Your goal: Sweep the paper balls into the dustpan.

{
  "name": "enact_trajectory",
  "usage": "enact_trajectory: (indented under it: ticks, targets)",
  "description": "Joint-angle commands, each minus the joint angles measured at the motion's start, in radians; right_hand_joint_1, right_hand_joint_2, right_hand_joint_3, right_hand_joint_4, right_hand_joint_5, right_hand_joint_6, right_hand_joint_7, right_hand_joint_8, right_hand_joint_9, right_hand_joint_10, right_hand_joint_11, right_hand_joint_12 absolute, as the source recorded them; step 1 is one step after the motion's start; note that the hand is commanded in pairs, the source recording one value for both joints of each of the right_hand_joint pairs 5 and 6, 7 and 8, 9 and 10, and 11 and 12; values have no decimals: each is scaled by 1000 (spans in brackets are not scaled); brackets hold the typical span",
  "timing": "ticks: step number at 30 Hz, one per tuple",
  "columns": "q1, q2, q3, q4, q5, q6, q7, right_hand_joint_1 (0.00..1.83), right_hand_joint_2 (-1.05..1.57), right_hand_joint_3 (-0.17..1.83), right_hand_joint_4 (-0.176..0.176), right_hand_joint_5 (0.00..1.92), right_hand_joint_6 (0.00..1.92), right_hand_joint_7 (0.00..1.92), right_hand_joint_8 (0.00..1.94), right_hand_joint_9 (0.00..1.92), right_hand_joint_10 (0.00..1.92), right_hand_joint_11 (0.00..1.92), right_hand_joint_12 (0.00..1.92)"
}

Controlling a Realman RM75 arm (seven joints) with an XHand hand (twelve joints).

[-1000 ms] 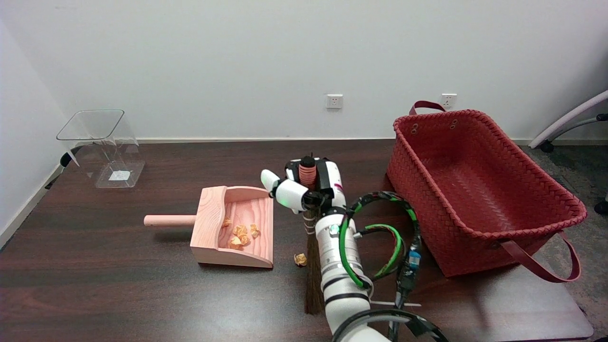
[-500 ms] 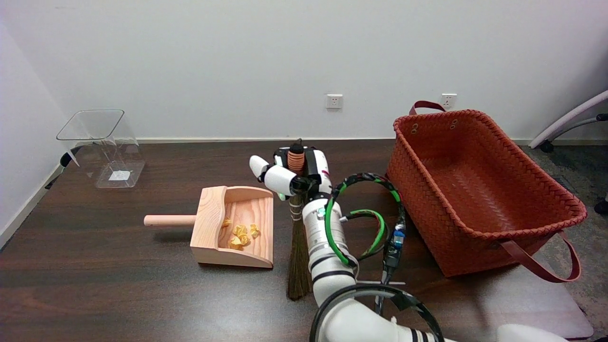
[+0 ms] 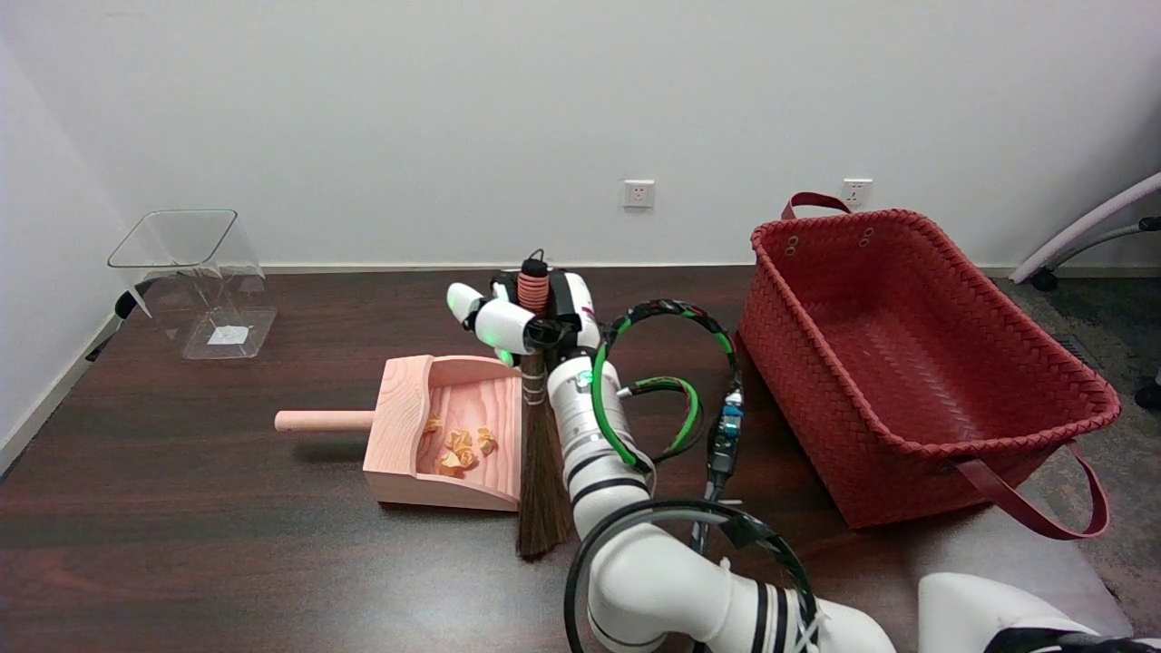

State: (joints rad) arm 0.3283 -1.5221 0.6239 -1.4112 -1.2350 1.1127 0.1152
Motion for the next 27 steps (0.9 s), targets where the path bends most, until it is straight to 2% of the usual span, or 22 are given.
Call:
enact_trajectory:
  ticks: [1, 9, 18, 27]
  targets:
    - [93, -35, -2, 99, 76, -67, 99, 1139, 1247, 421, 0, 1920, 1920, 1920, 1920, 1920, 1920, 1920, 1920]
    - [109, -35, 2, 101, 85, -109, 151, 1163, 1155, 514, 0, 1920, 1920, 1920, 1920, 1920, 1920, 1920, 1920]
    - [148, -39, 6, 129, 85, -162, 194, 1196, 1014, 740, 0, 1920, 1920, 1920, 1920, 1920, 1920, 1920, 1920]
    - [162, -43, 3, 104, 82, -189, 197, 1204, 989, 783, 0, 1920, 1920, 1920, 1920, 1920, 1920, 1920, 1920]
